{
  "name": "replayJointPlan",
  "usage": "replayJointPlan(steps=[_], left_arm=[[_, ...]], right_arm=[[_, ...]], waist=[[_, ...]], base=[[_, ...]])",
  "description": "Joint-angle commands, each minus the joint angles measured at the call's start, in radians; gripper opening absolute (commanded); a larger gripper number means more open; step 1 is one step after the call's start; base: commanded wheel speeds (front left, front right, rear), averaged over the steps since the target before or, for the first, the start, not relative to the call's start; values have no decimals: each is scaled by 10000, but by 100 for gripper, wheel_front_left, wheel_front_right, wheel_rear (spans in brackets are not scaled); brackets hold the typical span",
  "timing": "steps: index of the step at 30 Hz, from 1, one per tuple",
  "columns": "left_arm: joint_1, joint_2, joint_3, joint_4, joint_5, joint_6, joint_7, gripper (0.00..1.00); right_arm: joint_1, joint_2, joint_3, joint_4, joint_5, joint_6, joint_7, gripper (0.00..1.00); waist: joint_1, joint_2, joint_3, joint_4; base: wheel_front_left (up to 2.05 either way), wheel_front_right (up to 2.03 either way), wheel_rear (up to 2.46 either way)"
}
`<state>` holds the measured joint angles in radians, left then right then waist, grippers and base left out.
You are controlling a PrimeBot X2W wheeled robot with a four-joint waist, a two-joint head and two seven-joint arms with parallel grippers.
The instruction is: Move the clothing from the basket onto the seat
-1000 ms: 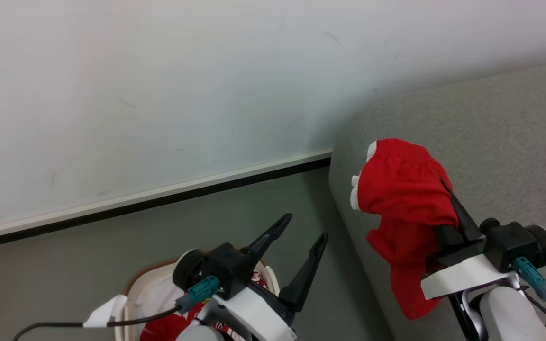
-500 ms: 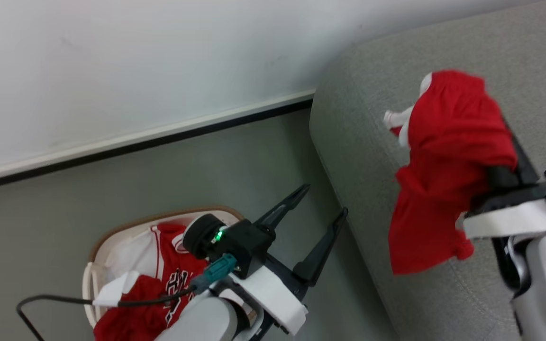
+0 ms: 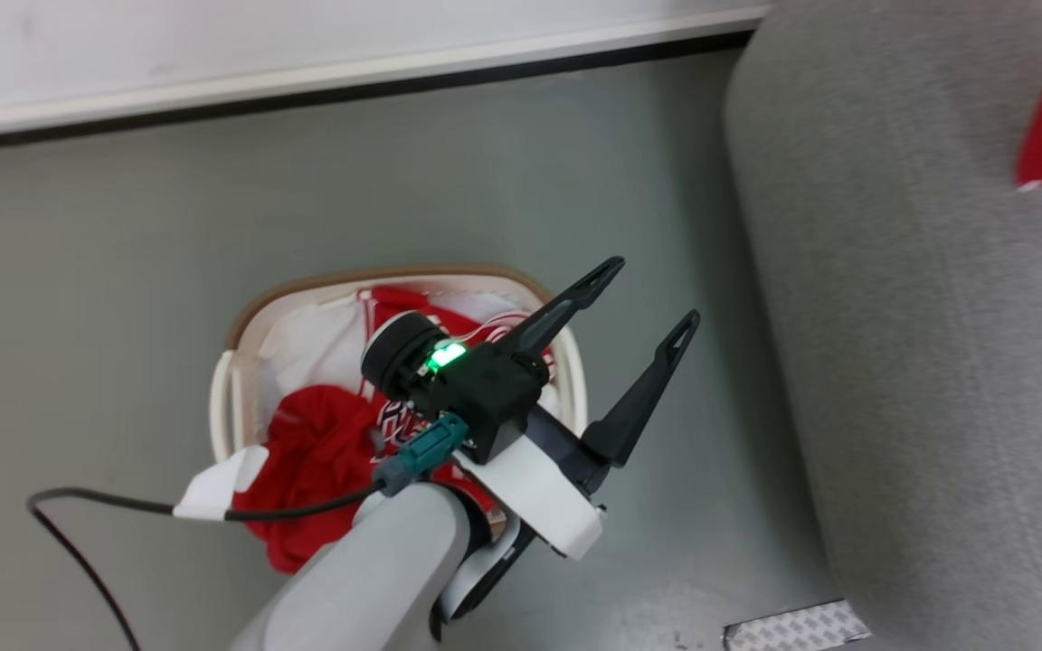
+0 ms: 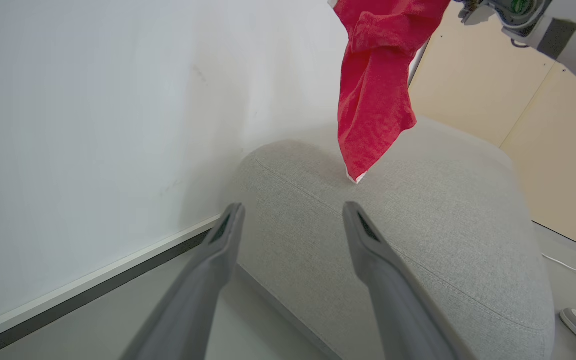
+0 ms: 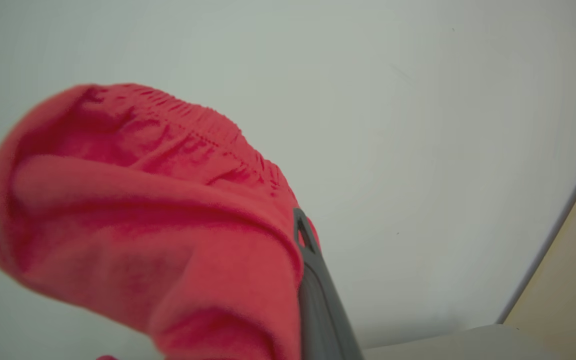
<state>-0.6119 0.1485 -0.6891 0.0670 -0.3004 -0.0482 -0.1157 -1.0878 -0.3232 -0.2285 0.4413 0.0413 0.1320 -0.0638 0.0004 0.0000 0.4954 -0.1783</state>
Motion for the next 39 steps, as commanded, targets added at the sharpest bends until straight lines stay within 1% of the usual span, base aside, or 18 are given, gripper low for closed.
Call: replayJointPlan(steps=[1,4,6,8,10,15,19,21,22,23,24,28,33,34,37,39], left_arm=[[-193,-38,3,57,99,-39,-100,100],[-447,-146,2,45,88,-73,-223,100],[-580,-193,22,-16,57,-90,-290,100],[-698,-224,19,-69,57,-97,-363,100],[-798,-263,-10,-81,48,-115,-424,100],[-865,-364,-84,34,-42,-104,-611,100],[-694,-318,-50,128,-88,-34,-729,100],[-593,-217,-1,192,-130,19,-786,100],[-553,-182,23,239,-157,19,-798,100],[-516,-157,45,292,-198,27,-824,100],[-474,-121,82,335,-225,42,-853,100],[-312,74,227,465,-289,145,-937,100],[180,440,580,773,-561,372,-1040,100],[180,440,580,773,-561,372,-1040,100],[661,663,799,1030,-705,552,-1106,100],[1050,795,930,1210,-852,645,-1203,100]], right_arm=[[-463,-313,-348,269,-365,-25,215,0],[-1273,-934,-955,826,-1208,-25,777,0],[-1662,-1151,-1540,1020,-1730,-25,1077,0],[-1856,-1475,-2135,1235,-2314,-25,1276,0],[-1859,-1654,-2845,1479,-2888,-25,1311,0],[-1235,-1445,-4876,2131,-4182,-25,999,0],[-987,-1201,-5743,2606,-4927,-25,622,0],[-835,-1043,-5967,2893,-5322,-25,463,0],[-773,-984,-5978,3025,-5496,-25,344,33],[-733,-933,-5974,3294,-5574,-25,424,73],[-708,-909,-5912,3460,-5741,-26,372,100],[-570,-624,-5423,4232,-5915,-25,-57,100],[94,-104,-4633,5093,-5665,-26,-915,100],[94,-104,-4633,5093,-5665,-26,-915,100],[828,424,-4233,5386,-5410,-25,-1477,100],[1328,623,-4140,5309,-5089,-26,-1772,100]], waist=[[-4,0,535,601],[-4,0,929,971],[-4,0,1251,1181],[-4,0,1590,1409],[-4,0,1887,1658],[-4,0,2455,2218],[-4,0,2559,2462],[-4,0,2480,2470],[-4,0,2395,2452],[-4,0,2291,2423],[-4,0,2173,2381],[-4,0,1586,2082],[-4,0,462,1580],[-4,0,462,1580],[-4,0,-346,1326],[-4,0,-942,1243]], base=[[0,0,0],[0,0,0],[0,0,0],[0,0,0],[0,0,0],[0,0,0],[0,0,0],[0,0,0],[0,0,0],[0,0,0],[0,0,0],[0,0,0],[0,0,0],[0,0,0],[0,0,0],[0,0,0]])
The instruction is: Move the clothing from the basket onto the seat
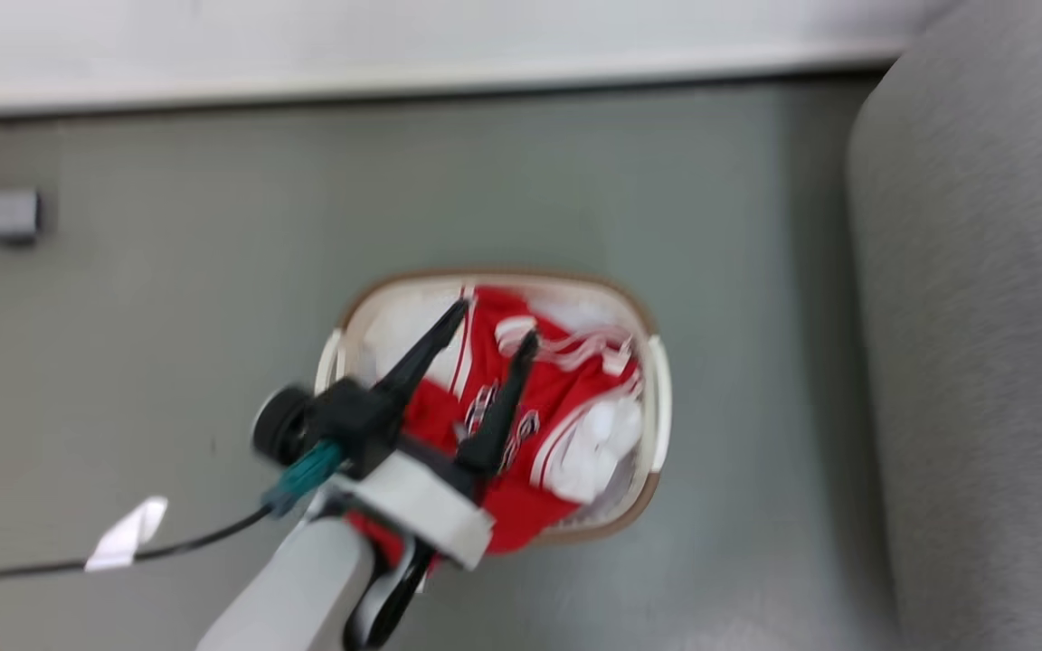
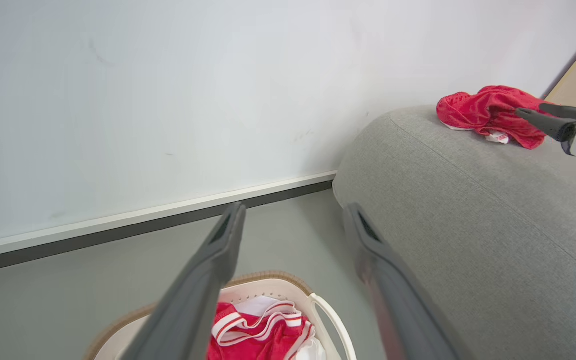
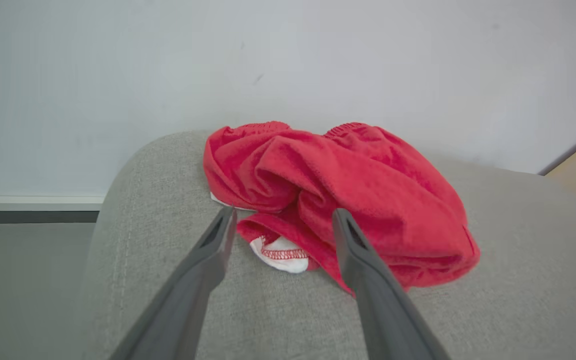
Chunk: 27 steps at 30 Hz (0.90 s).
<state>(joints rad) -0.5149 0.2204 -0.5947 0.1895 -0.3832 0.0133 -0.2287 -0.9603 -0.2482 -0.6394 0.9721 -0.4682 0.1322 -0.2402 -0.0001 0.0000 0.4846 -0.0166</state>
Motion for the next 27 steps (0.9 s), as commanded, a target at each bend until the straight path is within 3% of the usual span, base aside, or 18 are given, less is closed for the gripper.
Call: replayJointPlan(steps=[1,5,13,21,27], left_arm=[[281,133,62,63,-101,81,-83,100],[1094,372,467,317,-487,343,-204,100],[2741,745,1561,578,-965,1029,-354,100],[4736,736,3130,51,-780,1521,-356,100],[5725,223,4123,-340,-127,1376,-357,100]], right_arm=[[348,-7,93,-64,72,-28,-96,100],[1590,648,599,-725,738,-27,-258,100],[4729,1850,2657,-3704,2638,-27,-252,100],[7127,1965,5199,-5205,4392,-27,-239,100],[8169,1969,6554,-5399,5014,-27,-239,100]], waist=[[1,0,-1110,-406],[1,0,-2039,-458],[1,0,-3394,-301],[1,0,-4490,-242],[1,0,-4924,-170]], base=[[0,0,0],[0,0,0],[0,0,0],[0,0,0],[0,0,0]])
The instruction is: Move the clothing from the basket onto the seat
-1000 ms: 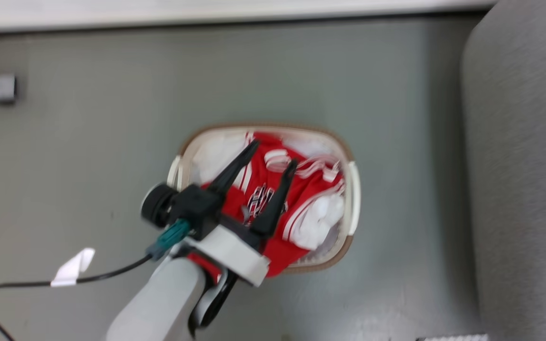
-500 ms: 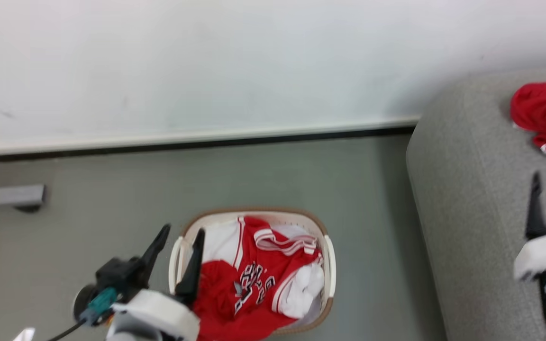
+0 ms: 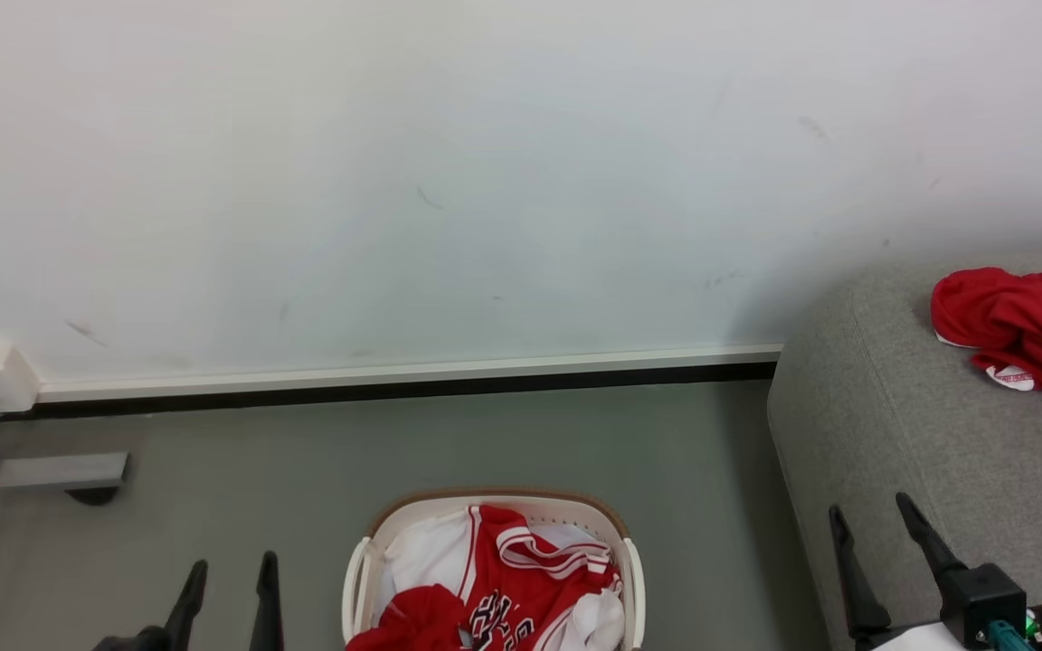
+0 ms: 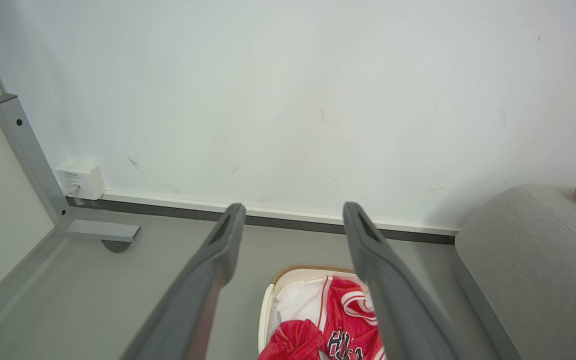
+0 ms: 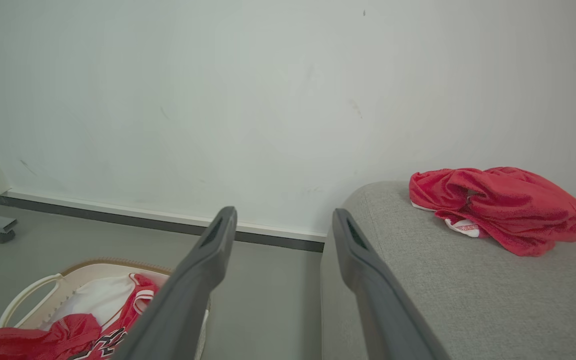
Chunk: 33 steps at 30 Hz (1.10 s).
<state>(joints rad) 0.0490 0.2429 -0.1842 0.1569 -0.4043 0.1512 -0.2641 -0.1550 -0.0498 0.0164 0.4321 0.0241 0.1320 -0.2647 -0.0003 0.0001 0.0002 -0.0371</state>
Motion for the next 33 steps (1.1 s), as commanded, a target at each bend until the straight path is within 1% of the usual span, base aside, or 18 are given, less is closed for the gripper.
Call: replayJointPlan(steps=[1,7,13,23,28,33], left_arm=[[234,-69,159,-32,164,-53,-3,100],[679,-569,756,78,661,-543,-4,100],[679,-942,1063,212,1040,-982,-3,100],[530,-1293,1470,460,1492,-1562,-5,100],[414,-1415,1475,517,1727,-1787,-3,100],[-51,-1467,1007,980,1923,-2130,2,100]], right_arm=[[239,-29,92,23,176,-25,7,100],[590,-26,470,81,536,-25,6,100],[529,-24,401,76,557,-25,6,100],[441,-24,417,76,575,-25,6,100],[304,-23,436,-20,566,-25,6,100],[82,-26,369,-214,351,-25,6,100]], waist=[[3,-1,-137,43],[3,-1,-313,20],[3,-1,-346,-51],[3,-1,-254,-224],[3,-1,-82,-364],[3,-1,403,-584]], base=[[0,0,0],[0,0,0],[0,0,0],[0,0,0],[0,0,0],[0,0,0]])
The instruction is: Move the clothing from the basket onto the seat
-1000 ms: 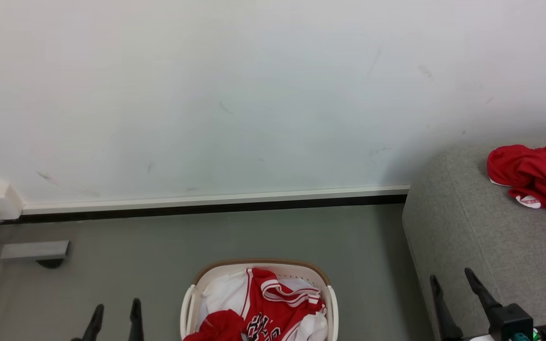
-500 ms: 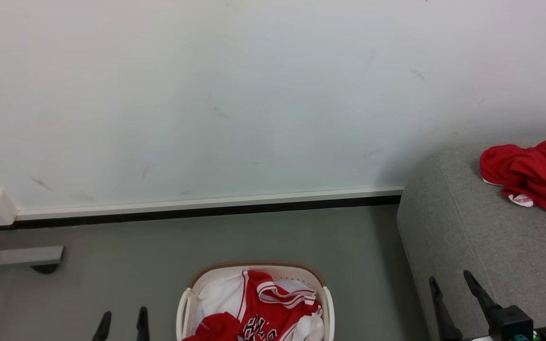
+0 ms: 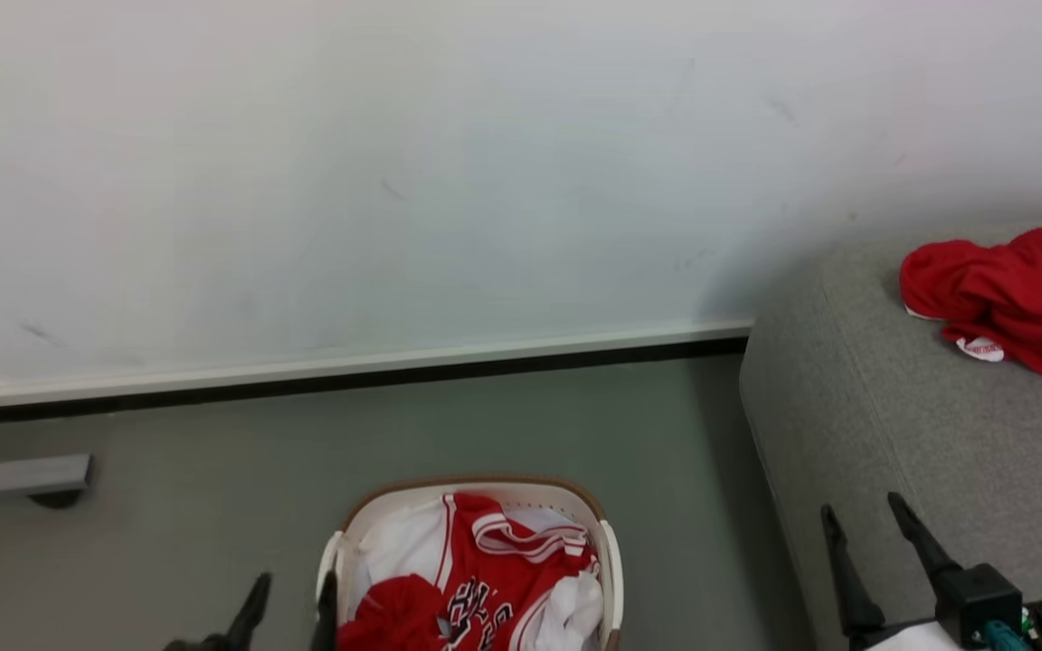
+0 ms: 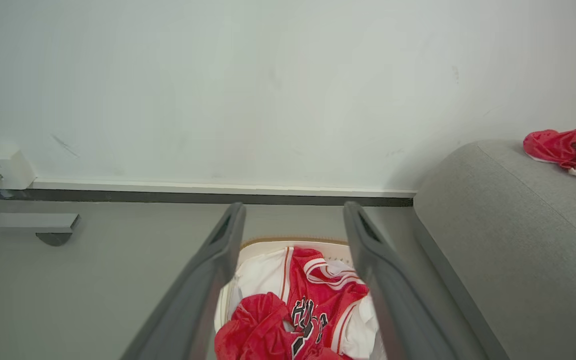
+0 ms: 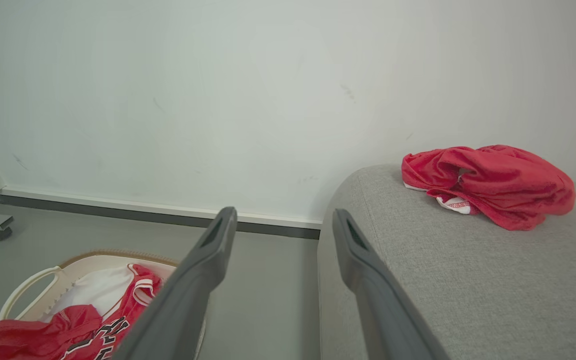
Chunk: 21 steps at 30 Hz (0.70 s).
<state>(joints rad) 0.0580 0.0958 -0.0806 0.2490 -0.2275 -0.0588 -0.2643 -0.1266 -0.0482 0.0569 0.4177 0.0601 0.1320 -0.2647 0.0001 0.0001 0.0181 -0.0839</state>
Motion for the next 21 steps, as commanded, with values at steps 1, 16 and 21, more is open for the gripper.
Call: replayJointPlan(steps=[1,16,21], left_arm=[[-354,15,-167,215,193,-109,65,100],[-5308,82,-2443,3862,747,-696,1820,100],[-6826,-42,-2939,5279,632,-713,2007,100]], right_arm=[[-289,-40,-104,-144,-59,-25,6,100],[-2091,-28,-497,-1880,-255,-25,7,100],[-2489,-31,-500,-2555,-365,-25,6,100]], waist=[[-1,-1,404,-156],[-1,-1,4768,-639],[-1,-1,5946,-705]], base=[[0,0,0],[0,0,0],[0,0,0]])
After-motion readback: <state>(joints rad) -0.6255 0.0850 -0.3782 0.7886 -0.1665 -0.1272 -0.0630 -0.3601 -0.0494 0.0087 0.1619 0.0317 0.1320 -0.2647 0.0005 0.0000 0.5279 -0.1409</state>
